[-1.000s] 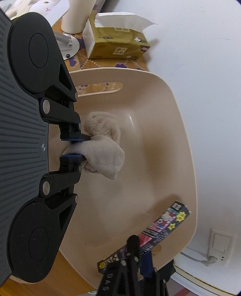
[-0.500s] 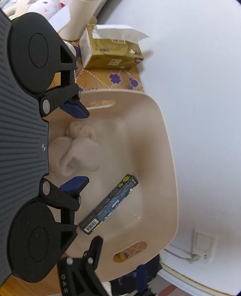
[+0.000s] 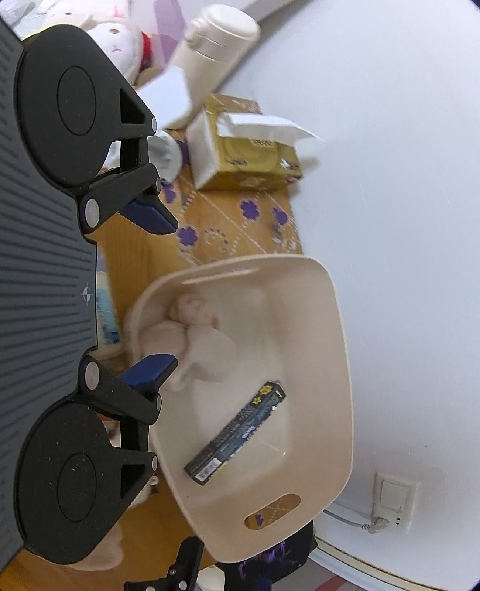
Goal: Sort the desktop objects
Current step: 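Move both tools back to the table toward the fuzzy hat and gingham cloth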
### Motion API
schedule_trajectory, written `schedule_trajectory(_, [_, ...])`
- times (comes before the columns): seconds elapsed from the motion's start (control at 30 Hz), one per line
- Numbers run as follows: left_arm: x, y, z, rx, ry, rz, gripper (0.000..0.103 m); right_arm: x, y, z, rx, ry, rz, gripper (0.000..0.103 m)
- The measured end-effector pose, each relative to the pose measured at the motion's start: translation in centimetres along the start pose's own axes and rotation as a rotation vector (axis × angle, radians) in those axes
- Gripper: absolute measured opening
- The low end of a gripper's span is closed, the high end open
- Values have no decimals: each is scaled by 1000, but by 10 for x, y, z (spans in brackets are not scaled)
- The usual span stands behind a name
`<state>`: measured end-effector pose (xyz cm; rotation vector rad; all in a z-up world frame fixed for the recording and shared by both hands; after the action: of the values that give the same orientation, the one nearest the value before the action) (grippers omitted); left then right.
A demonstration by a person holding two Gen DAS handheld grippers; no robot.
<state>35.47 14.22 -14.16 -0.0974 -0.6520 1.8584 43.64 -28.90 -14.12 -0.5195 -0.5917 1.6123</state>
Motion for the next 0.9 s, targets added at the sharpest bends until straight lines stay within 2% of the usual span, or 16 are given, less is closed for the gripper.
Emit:
schedule_trajectory(0.27, [-6, 39, 15, 32, 13, 39, 74, -12, 45, 24, 20, 18, -40, 103])
schedule_trajectory(0.5, [-17, 64, 22, 49, 15, 70, 74, -22, 80, 29, 60, 14, -90, 103])
schedule_trajectory(0.63, [-27, 82, 25, 79, 56, 113, 76, -21, 97, 29, 82, 7, -110, 103])
schedule_trajectory(0.9, [-46, 118, 12, 154, 70, 75, 76, -12, 137, 21, 156, -15, -181, 103])
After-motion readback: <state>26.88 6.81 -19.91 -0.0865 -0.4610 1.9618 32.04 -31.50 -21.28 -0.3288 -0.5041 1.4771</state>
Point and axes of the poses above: each gripper's, at about its wrist camera, not at the fingertips, and z roughly against the way its jaws point, x to its left, y to its underside, the point moved 6 cm from there along -z, roughly the way its jaws point, and after that the axes turned 12 degrees about -z, right-handed, at the moved point
